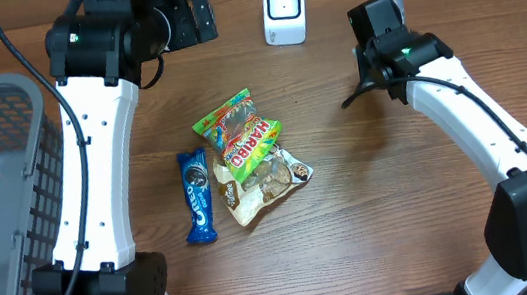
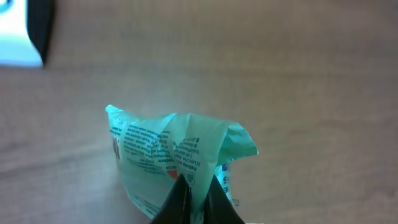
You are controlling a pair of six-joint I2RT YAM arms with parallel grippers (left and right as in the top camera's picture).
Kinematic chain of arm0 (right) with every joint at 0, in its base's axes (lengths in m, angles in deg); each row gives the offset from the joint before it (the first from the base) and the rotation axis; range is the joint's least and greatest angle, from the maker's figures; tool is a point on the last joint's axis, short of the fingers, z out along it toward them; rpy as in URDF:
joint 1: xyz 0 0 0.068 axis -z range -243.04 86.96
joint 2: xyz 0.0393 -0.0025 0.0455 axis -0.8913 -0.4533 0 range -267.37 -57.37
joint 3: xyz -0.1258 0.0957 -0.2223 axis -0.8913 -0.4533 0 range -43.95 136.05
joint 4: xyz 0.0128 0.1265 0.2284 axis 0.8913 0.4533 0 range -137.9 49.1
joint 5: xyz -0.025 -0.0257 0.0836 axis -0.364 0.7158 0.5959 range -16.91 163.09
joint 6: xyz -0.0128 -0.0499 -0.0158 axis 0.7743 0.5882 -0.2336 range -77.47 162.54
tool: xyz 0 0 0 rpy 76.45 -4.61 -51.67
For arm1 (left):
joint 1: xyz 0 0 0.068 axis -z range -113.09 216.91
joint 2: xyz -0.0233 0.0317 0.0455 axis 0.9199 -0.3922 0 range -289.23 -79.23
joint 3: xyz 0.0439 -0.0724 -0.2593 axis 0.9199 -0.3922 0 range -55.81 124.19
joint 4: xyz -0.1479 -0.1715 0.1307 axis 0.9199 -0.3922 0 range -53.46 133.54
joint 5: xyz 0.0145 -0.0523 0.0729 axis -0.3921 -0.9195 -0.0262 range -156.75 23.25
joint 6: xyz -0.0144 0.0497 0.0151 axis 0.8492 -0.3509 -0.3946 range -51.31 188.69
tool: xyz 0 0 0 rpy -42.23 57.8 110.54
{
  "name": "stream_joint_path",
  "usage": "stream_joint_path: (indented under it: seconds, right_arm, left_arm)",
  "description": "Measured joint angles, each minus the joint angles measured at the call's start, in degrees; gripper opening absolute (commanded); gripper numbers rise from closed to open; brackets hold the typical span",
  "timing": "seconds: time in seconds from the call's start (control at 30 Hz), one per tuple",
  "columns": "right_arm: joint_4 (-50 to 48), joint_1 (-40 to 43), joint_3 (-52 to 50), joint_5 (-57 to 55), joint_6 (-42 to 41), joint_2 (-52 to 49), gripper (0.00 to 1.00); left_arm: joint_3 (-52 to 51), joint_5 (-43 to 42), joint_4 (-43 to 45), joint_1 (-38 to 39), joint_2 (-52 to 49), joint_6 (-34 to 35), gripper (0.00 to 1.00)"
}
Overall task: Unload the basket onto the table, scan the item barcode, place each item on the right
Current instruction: 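Swing the wipes pack over the white scanner with the right gripper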
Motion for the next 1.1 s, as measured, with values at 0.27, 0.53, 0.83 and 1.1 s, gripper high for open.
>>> stream_joint_path:
  seconds: [0.27,0.53,0.83,1.1]
  right_arm:
    - [-19.7,-0.1,0.1,-0.8,7.6,0.0,0.04]
    - [-48.3,-2.2,0.9,5.0,26.9,-4.2,0.04]
    - [-72.0,-2.9,1.2,8.2,51.1,-19.0,0.04]
    - [-78.2,-2.9,1.2,10.9,61.5,-24.5,0.04]
  left_arm:
    - [0.0,0.0,0.0,0.0,0.0,0.0,1.0]
    - [0.0,0.0,-0.1,0.0,0.0,0.0,1.0]
    - [0.0,0.0,-0.1,0.0,0.0,0.0,1.0]
    - [0.0,0.0,-0.1,0.0,0.0,0.0,1.0]
